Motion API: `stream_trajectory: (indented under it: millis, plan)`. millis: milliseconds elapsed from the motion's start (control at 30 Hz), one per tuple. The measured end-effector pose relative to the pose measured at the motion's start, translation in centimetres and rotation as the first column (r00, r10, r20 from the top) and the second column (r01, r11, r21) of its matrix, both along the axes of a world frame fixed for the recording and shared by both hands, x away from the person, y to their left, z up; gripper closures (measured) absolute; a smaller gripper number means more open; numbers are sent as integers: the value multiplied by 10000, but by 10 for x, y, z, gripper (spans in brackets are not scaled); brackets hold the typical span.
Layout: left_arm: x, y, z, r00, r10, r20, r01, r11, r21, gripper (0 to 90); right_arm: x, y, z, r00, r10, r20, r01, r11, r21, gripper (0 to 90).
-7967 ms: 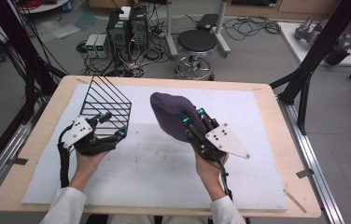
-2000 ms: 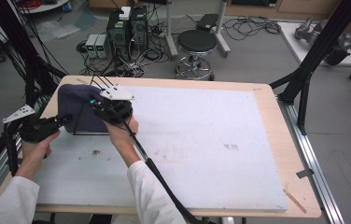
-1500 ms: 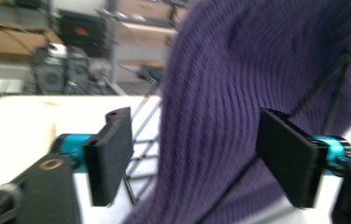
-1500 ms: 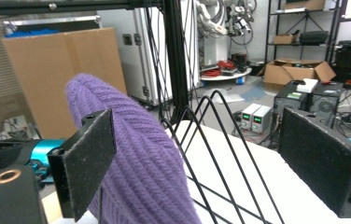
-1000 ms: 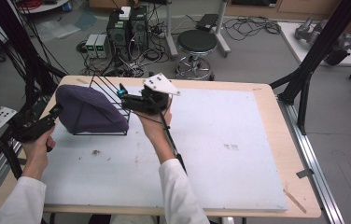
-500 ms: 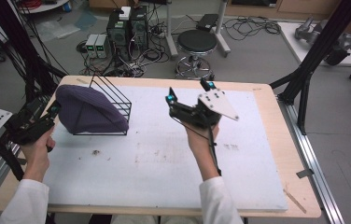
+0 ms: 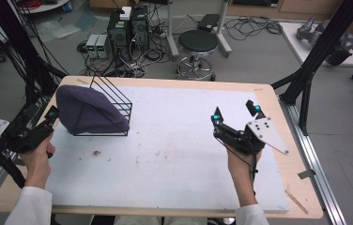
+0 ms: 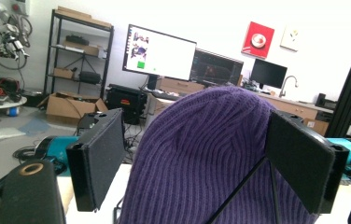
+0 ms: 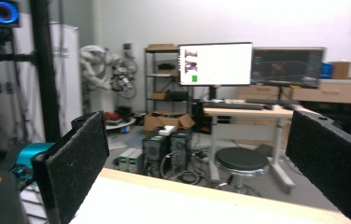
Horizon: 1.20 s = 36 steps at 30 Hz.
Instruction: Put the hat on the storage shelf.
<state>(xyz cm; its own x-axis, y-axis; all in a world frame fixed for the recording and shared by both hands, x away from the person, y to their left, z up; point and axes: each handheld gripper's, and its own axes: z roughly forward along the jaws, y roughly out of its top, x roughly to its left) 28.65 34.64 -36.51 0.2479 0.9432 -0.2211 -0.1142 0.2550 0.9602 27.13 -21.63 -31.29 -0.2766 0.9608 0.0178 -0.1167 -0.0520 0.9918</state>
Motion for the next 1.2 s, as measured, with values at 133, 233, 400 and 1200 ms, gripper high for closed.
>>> stream_trajectory:
  millis: [133,233,400,1200]
  plan:
    - [-5,4,-2,9999,148,-26,-148,9999,38,206,-7,-14,-16,9988,-451,-169,451,9990,34,49]
    - [-8,5,-6,9998,193,-69,-191,9996,204,203,-10,-22,-30,9967,-657,-477,667,9976,200,50]
    - [-9,9,-17,9990,231,-380,-214,9989,422,186,-19,-32,-46,9921,-1039,-698,1053,9943,173,50]
    - [-27,3,-60,9932,740,-895,-640,9919,1098,195,-33,-53,-109,9610,-2275,-1571,2310,9730,38,49]
